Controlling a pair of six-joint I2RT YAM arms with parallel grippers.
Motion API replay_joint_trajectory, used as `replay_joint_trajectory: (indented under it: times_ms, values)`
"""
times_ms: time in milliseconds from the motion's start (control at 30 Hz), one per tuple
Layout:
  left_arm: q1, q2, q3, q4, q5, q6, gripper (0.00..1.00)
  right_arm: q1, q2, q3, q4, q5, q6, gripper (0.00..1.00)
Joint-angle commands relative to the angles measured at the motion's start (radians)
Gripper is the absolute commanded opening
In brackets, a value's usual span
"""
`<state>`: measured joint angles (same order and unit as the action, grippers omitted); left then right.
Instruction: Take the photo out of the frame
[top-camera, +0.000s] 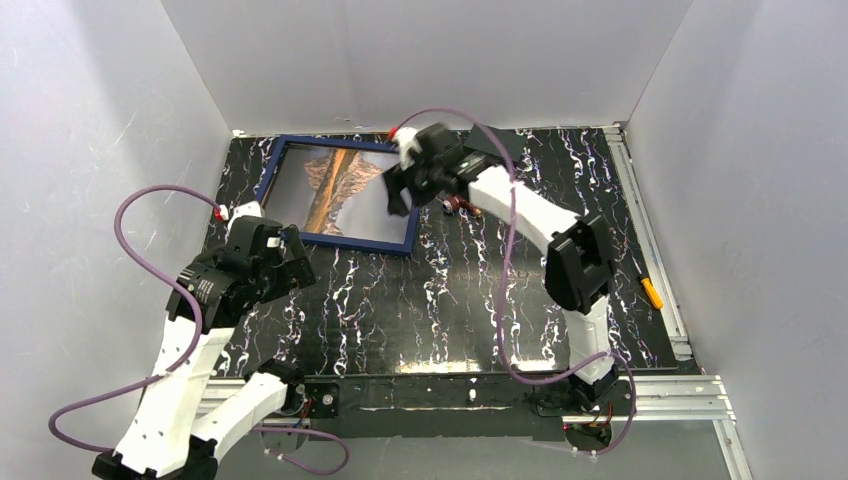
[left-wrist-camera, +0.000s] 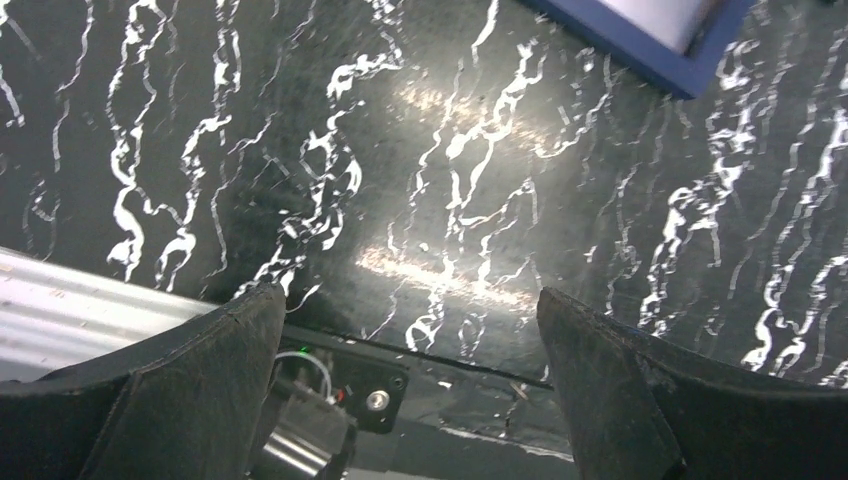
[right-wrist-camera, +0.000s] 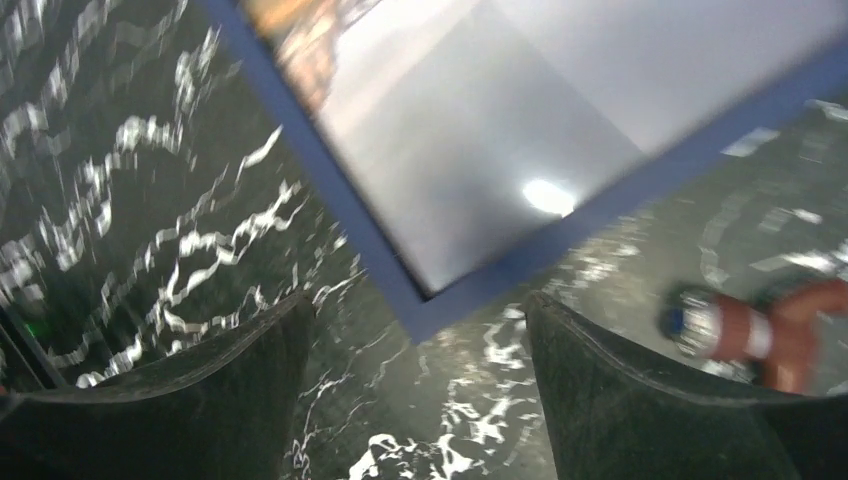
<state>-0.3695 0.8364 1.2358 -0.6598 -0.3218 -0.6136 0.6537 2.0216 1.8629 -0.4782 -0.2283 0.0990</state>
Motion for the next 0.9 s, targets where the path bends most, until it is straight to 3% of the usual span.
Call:
replay_joint_trajectory:
  times_ms: [0, 333, 867]
  values:
    - [-0.004, -0.034, 0.026, -0.163, -0.095, -0.006, 0.98, 0.113, 0.062, -0.029, 0.035, 0.065, -0.246, 0.83]
    - [-0.004, -0.161, 0.028, -0.149, -0.148, 0.045, 0.97, 0.225, 0.241, 0.122, -0.071, 0.158, -0.548, 0.76]
    - [-0.005, -0.151, 0.041, -0.141, -0.137, 0.049, 0.97, 0.288, 0.383, 0.256, -0.164, 0.145, -0.633, 0.58]
